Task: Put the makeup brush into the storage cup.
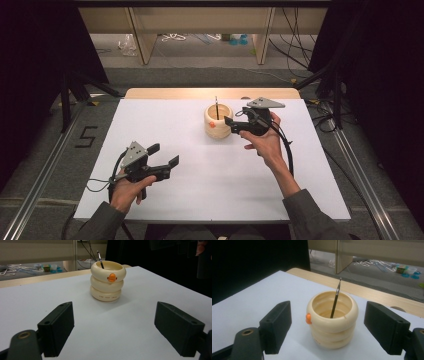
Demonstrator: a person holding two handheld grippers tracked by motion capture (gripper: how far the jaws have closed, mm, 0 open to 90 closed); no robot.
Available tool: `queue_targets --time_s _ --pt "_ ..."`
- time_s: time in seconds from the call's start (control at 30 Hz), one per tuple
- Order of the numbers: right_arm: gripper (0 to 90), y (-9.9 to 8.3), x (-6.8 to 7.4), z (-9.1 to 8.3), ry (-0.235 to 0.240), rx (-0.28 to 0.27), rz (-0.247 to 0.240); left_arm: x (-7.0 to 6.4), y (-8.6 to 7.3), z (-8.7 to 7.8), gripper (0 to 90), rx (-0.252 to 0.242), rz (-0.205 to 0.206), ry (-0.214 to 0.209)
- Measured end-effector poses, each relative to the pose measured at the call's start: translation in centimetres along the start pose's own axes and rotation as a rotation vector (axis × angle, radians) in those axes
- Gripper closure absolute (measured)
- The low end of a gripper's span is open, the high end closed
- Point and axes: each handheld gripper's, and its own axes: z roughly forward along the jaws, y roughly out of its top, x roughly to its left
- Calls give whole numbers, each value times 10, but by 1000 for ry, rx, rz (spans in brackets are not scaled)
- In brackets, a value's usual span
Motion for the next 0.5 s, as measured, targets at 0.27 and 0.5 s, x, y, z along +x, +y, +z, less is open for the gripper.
queue_targets --time_s 0.27,0.5 --pt "224 -5 -1 -3 4 10 3 0 0 -1 156 0 1 0" --pt "175 -12 -2 -5 10 3 -2 0 1 -1 156 -2 -1 1"
